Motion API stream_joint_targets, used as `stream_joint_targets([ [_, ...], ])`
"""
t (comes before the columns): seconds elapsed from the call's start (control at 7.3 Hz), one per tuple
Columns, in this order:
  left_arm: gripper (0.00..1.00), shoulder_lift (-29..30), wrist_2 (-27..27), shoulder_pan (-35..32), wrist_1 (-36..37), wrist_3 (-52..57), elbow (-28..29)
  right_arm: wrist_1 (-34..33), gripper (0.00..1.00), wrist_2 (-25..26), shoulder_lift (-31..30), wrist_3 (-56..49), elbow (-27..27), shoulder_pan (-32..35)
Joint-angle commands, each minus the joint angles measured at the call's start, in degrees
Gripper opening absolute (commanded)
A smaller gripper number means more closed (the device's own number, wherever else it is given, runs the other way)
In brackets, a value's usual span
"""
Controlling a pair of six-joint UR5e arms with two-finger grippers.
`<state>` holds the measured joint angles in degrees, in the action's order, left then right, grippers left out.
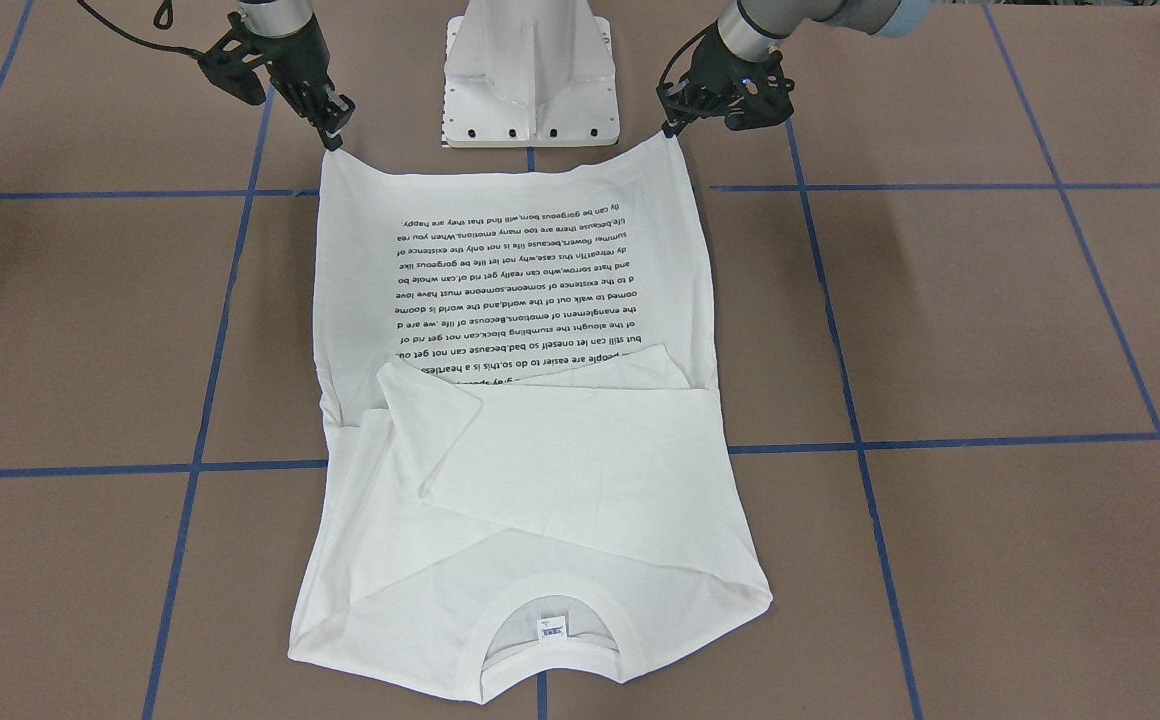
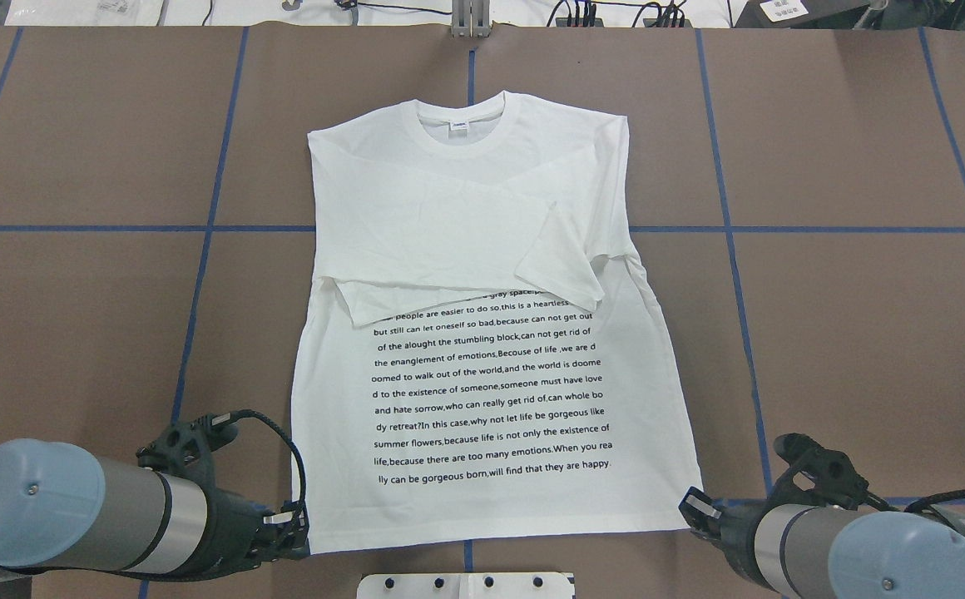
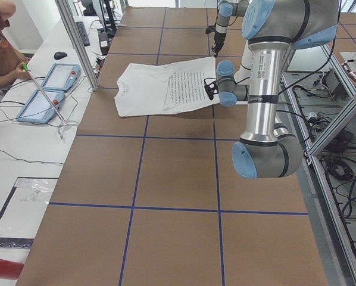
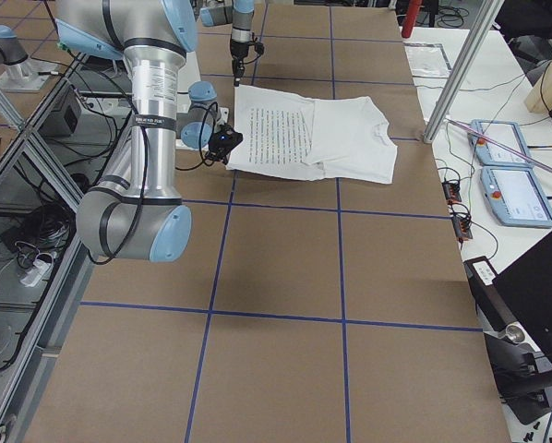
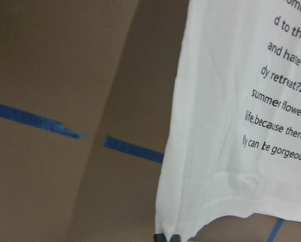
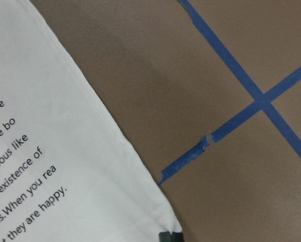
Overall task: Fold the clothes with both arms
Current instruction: 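Lift the hem with both grippers and fold it toward the collar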
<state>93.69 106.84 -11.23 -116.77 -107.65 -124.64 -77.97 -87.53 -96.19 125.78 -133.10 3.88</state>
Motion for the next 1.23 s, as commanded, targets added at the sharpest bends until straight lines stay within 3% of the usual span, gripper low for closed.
stream_joint_targets([
  [0.0, 0.00, 1.3, 0.3, -1.3, 8.6, 1.1, -2.9, 0.0, 0.00, -1.7, 0.7, -0.6, -2.4, 4.5],
  [0.14, 0.00, 2.4, 0.3, -5.7, 11.2, 5.0, -3.7, -0.3, 0.00, -3.9, 3.7, -1.1, -1.5, 8.7],
  [0.41, 0.00, 4.5, 0.1, -13.0, 11.2, 21.8, -1.9, -1.0, 0.00, -7.0, 12.9, -11.0, 6.1, 18.2],
  [0.55, 0.00, 9.3, 0.4, -18.0, 11.3, 26.4, 2.5, -1.9, 0.00, -12.8, 17.1, -14.1, 10.4, 24.4],
  [0.82, 0.00, 20.2, 0.4, -23.8, 10.4, 30.9, 17.1, -2.6, 0.00, -16.5, 25.7, -22.4, 20.6, 32.7],
  [1.1, 0.00, 22.4, 0.4, -29.3, 10.2, 35.7, 20.8, -2.7, 0.00, -21.1, 32.3, -24.7, 27.9, 40.3],
])
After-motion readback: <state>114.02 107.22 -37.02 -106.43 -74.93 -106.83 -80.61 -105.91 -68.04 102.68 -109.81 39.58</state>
